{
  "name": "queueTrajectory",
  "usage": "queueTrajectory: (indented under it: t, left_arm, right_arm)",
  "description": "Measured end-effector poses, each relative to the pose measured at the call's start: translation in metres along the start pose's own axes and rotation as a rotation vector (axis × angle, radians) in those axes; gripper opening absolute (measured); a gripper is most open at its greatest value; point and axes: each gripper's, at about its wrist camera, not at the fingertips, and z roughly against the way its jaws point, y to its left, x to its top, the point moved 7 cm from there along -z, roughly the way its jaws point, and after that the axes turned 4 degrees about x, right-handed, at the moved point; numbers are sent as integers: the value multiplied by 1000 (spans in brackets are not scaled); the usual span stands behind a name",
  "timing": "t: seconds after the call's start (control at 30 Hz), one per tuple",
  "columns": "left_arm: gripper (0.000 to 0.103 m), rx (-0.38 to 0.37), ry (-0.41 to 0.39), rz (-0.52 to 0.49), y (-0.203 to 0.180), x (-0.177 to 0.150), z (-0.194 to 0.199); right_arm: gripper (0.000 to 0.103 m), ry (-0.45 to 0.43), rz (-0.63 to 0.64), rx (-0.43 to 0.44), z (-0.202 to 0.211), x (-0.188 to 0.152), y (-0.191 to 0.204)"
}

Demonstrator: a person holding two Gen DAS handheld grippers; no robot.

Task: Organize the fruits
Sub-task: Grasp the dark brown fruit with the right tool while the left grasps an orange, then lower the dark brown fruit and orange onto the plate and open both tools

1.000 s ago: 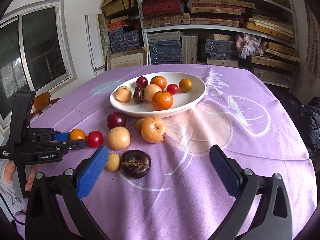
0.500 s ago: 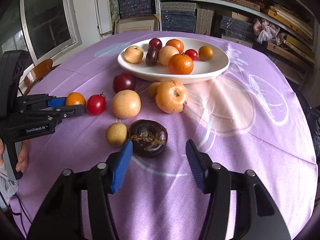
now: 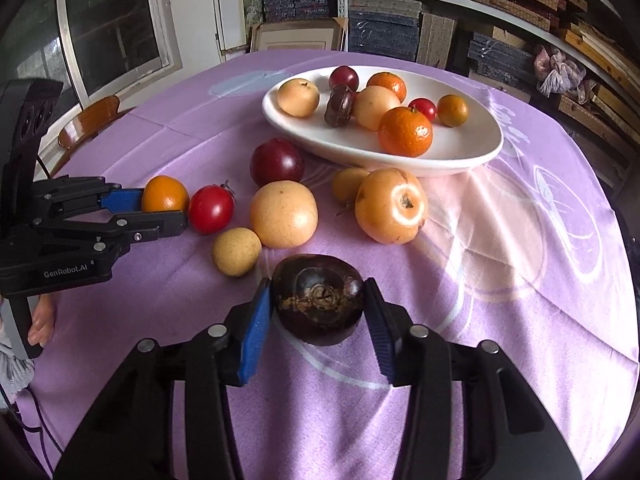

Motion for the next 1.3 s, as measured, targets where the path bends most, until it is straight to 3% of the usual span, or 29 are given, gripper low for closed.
queueTrajectory:
  t: [0.2, 0.43, 0.57, 0.67, 0.87, 1.0, 1.13, 1.2, 1.3]
  left_arm:
    - [38, 43, -65, 2, 1, 13, 15]
    - [38, 69, -167, -14, -8, 106, 36]
    - [38, 56, -130, 31, -11, 124, -1]
    - [38, 24, -73, 40, -17, 121, -33]
    - [38, 10, -47, 17, -21, 116, -65]
    - [72, 20, -83, 39, -13, 119, -63]
    - [82, 27, -128, 77, 4, 123, -35]
    - [94, 47, -145, 96, 13, 123, -16]
    - [96, 83, -146, 63, 19, 107, 9]
  right_arm:
    - [45, -78, -72, -18, 20, 4, -20]
    - [45, -269, -143, -36, 68, 79, -45]
    - [45, -270, -162, -78, 41, 103, -57]
    - [45, -263, -207, -91, 14, 109, -72]
    - [46, -258, -231, -101, -10, 117, -92]
    - [65, -298, -232, -100, -8, 116, -98]
    - [70, -410, -235, -73, 35, 119, -89]
    - [97, -485, -236, -39, 70, 121, -77]
    - [99, -559, -210, -2, 107, 110, -57]
